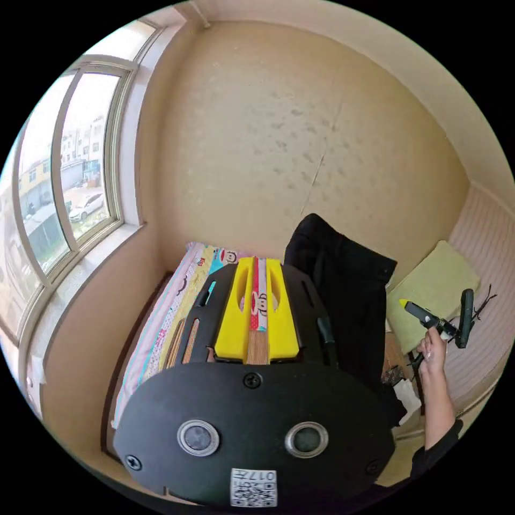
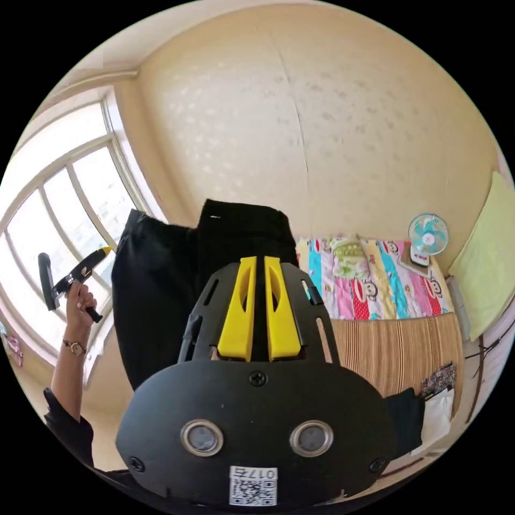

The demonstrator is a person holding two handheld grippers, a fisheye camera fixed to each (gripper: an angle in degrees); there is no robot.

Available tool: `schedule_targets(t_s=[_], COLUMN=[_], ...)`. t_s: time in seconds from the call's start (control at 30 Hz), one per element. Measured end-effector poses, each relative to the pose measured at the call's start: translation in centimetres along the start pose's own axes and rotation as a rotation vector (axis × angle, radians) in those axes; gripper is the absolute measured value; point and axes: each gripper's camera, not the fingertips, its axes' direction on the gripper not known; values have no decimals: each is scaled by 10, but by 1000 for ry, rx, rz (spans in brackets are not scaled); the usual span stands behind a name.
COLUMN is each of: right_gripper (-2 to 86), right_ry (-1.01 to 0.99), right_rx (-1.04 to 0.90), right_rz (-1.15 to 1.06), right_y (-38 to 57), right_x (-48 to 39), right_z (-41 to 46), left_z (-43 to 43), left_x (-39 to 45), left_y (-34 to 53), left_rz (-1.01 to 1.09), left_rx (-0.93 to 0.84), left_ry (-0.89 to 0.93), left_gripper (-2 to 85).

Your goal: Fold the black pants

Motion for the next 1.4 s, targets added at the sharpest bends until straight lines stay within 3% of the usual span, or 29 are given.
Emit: schedule_targets(t_s=[0.13, 0.2, 0.3, 0.4, 0.53, 0.67, 0.8, 0.93, 1.03, 1.13, 1.2, 1.3, 1.4], right_gripper=[63, 71, 89, 105, 130, 110, 34, 22, 19, 18, 18, 17, 18], right_ry=[-124, -76, -27, -14, 62, 76, -112, -10, -69, -113, -199, -439, -660], right_rx=[-209, -380, -643, -779, -827, -812, -825, -903, -843, -740, -693, -668, -682], right_rz=[19, 55, 179, 320, 464, 436, 383, 460, 592, 414, 285, 90, -70], right_y=[85, 147, 264, 365, 451, 486, 500, 550, 555, 517, 487, 445, 425], right_x=[71, 110, 178, 231, 283, 303, 314, 339, 354, 329, 306, 270, 254], right_z=[125, 184, 260, 292, 294, 287, 250, 198, 147, 96, 76, 69, 78], left_z=[144, 231, 306, 343, 369, 403, 355, 320, 261, 217, 211, 218, 238], left_x=[-62, -97, -117, -120, -125, -122, -116, -159, -189, -163, -102, -4, 77], left_y=[85, 173, 281, 343, 368, 410, 402, 424, 412, 364, 312, 253, 238], left_rz=[-15, -50, -71, -77, -105, -50, 93, -42, -308, -366, -244, -35, 217], left_rx=[-244, -476, -730, -841, -872, -1158, -1136, -1345, -1211, -990, -927, -925, -1105], left_ry=[63, 116, 138, 90, 51, -44, -83, -267, -121, 201, 425, 611, 576], left_gripper=[55, 56, 56, 62, 97, 65, 8, 8, 38, 88, 123, 158, 156])
